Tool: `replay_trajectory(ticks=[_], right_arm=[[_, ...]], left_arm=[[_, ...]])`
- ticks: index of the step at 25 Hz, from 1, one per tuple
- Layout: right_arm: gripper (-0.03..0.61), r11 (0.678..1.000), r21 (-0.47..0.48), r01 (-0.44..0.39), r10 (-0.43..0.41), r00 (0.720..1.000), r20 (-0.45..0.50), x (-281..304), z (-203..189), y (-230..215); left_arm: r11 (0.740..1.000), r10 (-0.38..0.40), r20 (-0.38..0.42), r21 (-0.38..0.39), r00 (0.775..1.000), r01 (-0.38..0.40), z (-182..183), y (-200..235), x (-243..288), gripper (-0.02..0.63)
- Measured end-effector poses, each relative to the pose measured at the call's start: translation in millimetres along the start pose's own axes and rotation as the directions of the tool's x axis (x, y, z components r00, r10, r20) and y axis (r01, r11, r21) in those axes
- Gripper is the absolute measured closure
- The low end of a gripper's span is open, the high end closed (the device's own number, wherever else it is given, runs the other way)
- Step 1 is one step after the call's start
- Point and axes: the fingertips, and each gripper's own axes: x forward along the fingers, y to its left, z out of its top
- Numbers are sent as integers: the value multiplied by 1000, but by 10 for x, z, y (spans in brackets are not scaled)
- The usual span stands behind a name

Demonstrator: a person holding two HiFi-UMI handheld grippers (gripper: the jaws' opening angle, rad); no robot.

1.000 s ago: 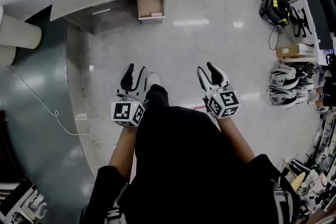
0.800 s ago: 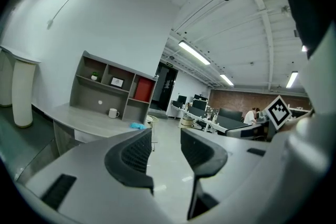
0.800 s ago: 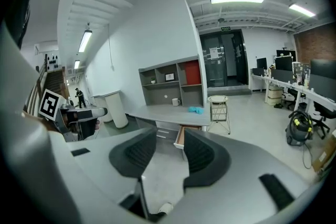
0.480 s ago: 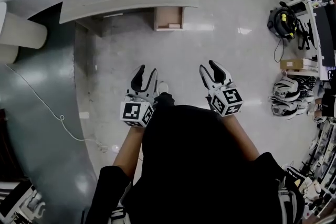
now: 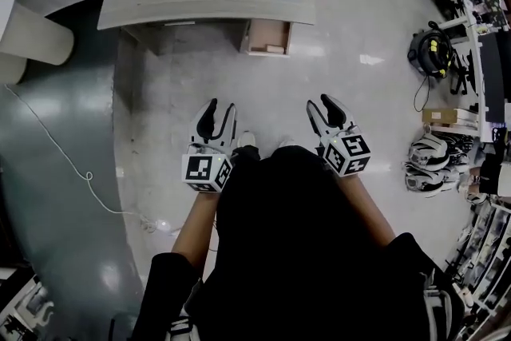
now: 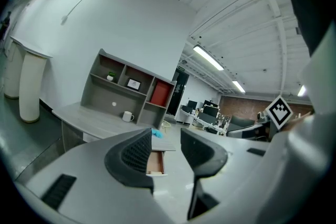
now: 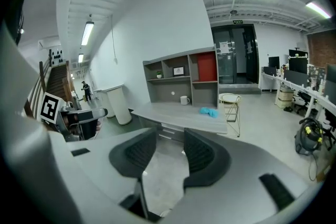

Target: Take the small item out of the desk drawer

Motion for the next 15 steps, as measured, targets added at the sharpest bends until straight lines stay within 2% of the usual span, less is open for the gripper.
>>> replay_trajectory(ticks=[9, 15], right_arm=[[426, 998, 14, -65, 65, 998, -14, 296, 64, 52], [426, 992, 7, -127, 127, 992, -11, 630, 215, -60]], left_arm=[[999, 49, 13, -9, 999, -49, 47, 110, 13, 463], [994, 109, 27, -4, 994, -109, 112, 221, 195, 463]])
